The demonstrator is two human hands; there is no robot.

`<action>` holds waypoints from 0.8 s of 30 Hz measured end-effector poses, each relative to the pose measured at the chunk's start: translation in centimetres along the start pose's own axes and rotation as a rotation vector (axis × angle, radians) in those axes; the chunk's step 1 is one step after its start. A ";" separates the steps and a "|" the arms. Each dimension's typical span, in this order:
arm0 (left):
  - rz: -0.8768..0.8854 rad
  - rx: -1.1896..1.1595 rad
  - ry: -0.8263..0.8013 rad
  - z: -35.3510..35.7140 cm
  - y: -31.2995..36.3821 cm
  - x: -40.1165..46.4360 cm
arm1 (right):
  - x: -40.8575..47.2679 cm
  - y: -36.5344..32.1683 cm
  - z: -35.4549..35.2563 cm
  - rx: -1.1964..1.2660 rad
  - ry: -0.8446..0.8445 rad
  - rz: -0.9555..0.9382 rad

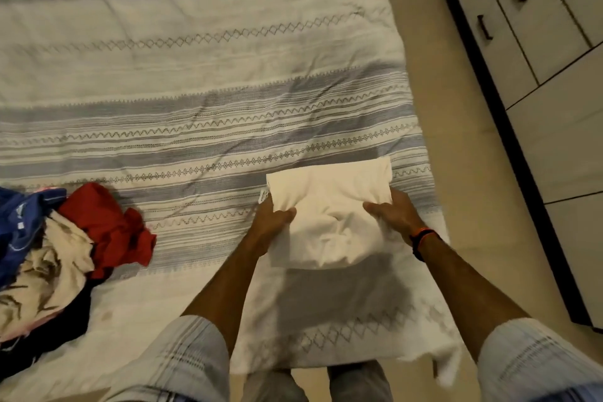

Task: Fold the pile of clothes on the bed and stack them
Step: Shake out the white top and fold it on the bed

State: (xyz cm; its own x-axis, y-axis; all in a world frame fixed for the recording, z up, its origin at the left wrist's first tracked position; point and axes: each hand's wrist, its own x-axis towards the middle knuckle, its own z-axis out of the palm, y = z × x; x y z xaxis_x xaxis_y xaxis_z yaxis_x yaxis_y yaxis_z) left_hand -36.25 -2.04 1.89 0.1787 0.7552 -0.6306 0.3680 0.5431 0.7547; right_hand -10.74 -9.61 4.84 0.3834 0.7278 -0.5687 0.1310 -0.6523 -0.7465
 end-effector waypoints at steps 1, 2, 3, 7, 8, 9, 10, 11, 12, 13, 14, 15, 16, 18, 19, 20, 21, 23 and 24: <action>-0.001 -0.005 0.001 1.3 0.4 0.2 | 0.5 0.1 -1.3 0.009 -0.007 -0.006; 0.013 0.001 -0.004 3.4 1.2 0.4 | 1.2 0.3 -3.4 0.014 -0.006 -0.004; 0.029 -0.004 -0.006 4.6 1.7 0.6 | 1.8 0.5 -4.7 0.015 -0.005 -0.003; 0.063 -0.021 -0.017 9.1 4.1 2.4 | 4.7 0.9 -9.5 0.022 0.005 -0.009; 0.066 -0.030 -0.018 9.9 4.7 2.7 | 5.5 0.9 -10.4 0.027 0.013 -0.014; 0.070 -0.045 -0.015 10.7 5.2 3.2 | 6.2 0.9 -11.4 0.038 0.018 -0.016; 0.070 -0.059 -0.012 11.2 5.8 3.5 | 7.0 0.9 -12.3 0.060 0.019 -0.019; 0.076 -0.079 -0.011 11.5 6.0 3.9 | 7.4 1.0 -12.9 0.090 0.019 -0.015; 0.064 -0.098 -0.010 11.9 6.3 4.4 | 8.2 1.2 -13.6 0.112 0.016 -0.008; 0.045 -0.107 -0.006 12.3 6.1 5.0 | 8.7 1.6 -14.0 0.110 0.019 0.000; 0.011 -0.087 0.006 12.5 5.8 5.4 | 9.2 2.2 -14.2 0.070 0.039 0.015; -0.029 -0.041 0.016 12.8 5.2 6.1 | 10.0 3.1 -14.4 -0.028 0.069 0.046; -0.075 0.050 0.012 13.0 4.6 6.6 | 10.5 4.0 -14.5 -0.179 0.087 0.087; -0.168 0.295 -0.016 13.5 2.7 7.2 | 11.1 5.8 -14.4 -0.484 0.069 0.160; -0.208 0.362 -0.026 13.7 2.0 7.1 | 11.2 6.5 -14.2 -0.557 0.042 0.164; -0.228 0.366 -0.032 14.2 1.5 6.8 | 11.4 7.3 -14.0 -0.576 0.015 0.157; -0.219 0.347 -0.036 14.7 1.2 6.7 | 11.4 7.7 -13.8 -0.566 -0.012 0.147; -0.223 0.303 -0.050 15.6 0.8 6.4 | 11.4 8.4 -13.2 -0.514 -0.055 0.125; -0.239 0.282 -0.050 15.8 0.7 6.4 | 11.3 8.5 -12.9 -0.489 -0.059 0.114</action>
State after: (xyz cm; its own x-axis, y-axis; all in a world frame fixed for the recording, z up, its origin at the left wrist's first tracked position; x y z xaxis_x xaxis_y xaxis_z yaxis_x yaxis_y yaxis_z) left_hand -20.40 -2.67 -4.49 0.0991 0.5967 -0.7963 0.6407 0.5741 0.5099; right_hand 6.54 -9.64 -3.50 0.3693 0.6478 -0.6663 0.5095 -0.7408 -0.4377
